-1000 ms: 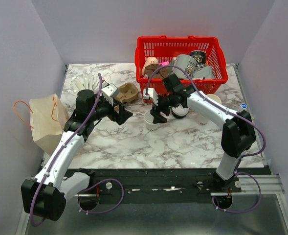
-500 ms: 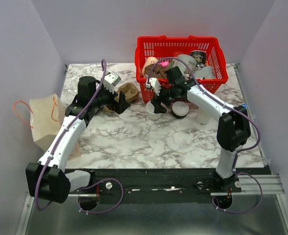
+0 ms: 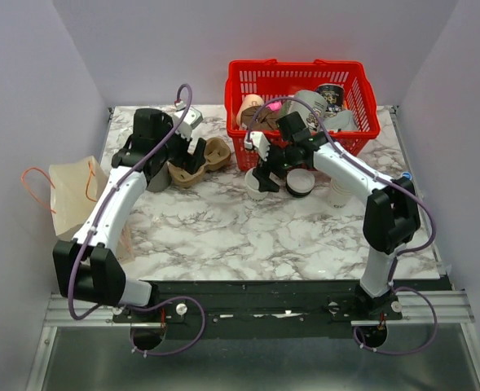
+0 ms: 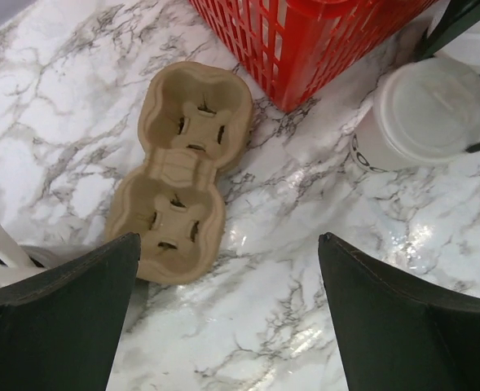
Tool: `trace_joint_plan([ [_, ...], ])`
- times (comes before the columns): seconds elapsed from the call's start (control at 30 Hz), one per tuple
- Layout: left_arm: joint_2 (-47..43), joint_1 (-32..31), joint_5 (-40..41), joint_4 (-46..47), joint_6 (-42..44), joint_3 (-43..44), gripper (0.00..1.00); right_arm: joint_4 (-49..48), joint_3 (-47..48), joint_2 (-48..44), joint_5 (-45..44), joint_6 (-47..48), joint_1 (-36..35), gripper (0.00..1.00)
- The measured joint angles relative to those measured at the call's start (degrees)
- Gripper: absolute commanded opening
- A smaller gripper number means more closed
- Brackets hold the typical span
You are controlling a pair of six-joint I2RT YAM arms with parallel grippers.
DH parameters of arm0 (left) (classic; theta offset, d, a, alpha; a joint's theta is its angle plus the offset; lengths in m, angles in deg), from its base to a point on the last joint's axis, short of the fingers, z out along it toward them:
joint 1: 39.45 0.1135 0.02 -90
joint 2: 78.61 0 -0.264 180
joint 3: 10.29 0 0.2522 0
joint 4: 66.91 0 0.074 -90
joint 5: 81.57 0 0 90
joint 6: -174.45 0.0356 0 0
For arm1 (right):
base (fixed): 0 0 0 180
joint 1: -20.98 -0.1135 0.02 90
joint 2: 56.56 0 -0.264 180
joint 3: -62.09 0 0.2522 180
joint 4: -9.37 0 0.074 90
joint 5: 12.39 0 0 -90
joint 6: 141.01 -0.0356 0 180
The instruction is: Pack the takeout coffee
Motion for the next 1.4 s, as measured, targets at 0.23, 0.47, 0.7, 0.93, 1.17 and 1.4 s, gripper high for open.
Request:
trace_joint_plan([
  [0.23, 10.88, 1.53, -4.2, -8.7, 11.34, 11.45, 0.93, 2.56, -0.52, -1.2, 0.04, -1.2, 0.94, 1.0],
  [0.47, 18.29, 1.6, -5.18, -13.62, 14.45, 17.11, 0.88, 3.28, -1.81, -4.39, 0.07, -3.26, 1.62, 1.0],
  [0.7, 18.58, 1.6, -5.22, -15.45, 15.85, 16.15, 0.88, -0.68, -1.88, -7.8, 0.26, -4.37, 2.23, 1.0],
  [0.93, 18.58, 1.6, -5.2, -17.86, 18.23, 14.62, 0.83, -1.62, -1.88, -9.14, 0.22, -4.66, 2.49, 1.0],
  [1.17, 18.86, 1.6, -5.09, -18.84, 19.58, 13.86, 0.81, -3.32, -4.07, -16.41, 4.5, -4.7, 2.71, 1.0],
  [1.4, 20.68, 1.6, -4.24, -19.12, 20.06, 13.86, 0.74, -5.97, -5.62, -23.19, 10.12, -6.93, 2.73, 1.0],
])
